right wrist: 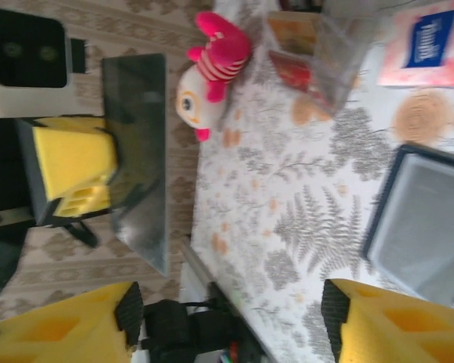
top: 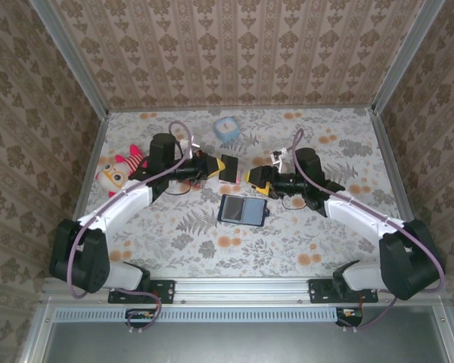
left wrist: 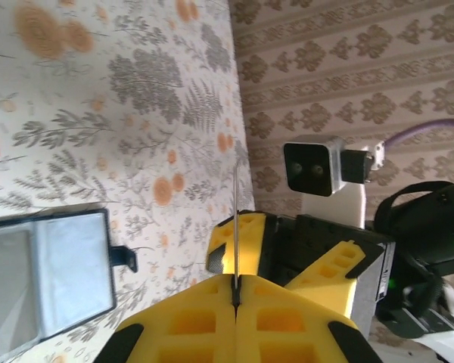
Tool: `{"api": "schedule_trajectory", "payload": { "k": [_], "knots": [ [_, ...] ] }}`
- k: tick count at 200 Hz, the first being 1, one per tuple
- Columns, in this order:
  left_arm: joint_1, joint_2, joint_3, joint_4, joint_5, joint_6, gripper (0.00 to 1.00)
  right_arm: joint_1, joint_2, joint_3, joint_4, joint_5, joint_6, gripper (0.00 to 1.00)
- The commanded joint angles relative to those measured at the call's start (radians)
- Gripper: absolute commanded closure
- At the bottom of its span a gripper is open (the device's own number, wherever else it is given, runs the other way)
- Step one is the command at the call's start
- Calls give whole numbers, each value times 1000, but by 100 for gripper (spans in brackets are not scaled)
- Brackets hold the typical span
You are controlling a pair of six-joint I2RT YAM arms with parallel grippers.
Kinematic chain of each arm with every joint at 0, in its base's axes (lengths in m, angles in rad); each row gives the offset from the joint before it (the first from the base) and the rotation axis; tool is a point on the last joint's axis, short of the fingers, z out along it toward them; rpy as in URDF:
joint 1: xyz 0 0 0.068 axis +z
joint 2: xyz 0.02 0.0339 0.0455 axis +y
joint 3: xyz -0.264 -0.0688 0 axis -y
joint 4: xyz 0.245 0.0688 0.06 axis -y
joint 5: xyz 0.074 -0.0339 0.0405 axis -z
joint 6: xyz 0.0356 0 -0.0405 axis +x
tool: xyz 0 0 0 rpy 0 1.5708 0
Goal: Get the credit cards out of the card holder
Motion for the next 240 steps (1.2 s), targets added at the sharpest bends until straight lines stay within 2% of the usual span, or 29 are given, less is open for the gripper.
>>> {"api": "schedule_trajectory", "payload": {
  "k": [1,23,39,74,80,111,131,167,210,240],
  "knots": [
    [0,-72,20,-226,-151,105,100,-7,-60,45,-264,137,-176,25],
    [-1,-93,50,-386,-333,134,100,-11,-113,26,-318,237,-233,10],
    [-4,-86,71,-445,-421,121,100,-21,-130,34,-349,269,-255,5],
    [-18,-2,185,-580,-618,79,100,-39,-101,67,-403,308,-279,3],
    [-53,21,222,-614,-658,66,100,-40,-95,69,-406,308,-276,3],
    [-90,157,396,-731,-843,14,100,-41,-75,68,-395,306,-272,1],
    [-105,252,505,-805,-971,-47,100,-43,-62,81,-405,308,-279,0],
    [-139,449,740,-1033,-1209,-192,100,-54,-28,124,-457,321,-334,0],
    [-148,658,985,-1197,-1287,-320,100,-63,3,156,-483,304,-370,0],
    [-148,735,1077,-1220,-1286,-390,100,-64,9,148,-455,293,-371,0]
  ]
}}
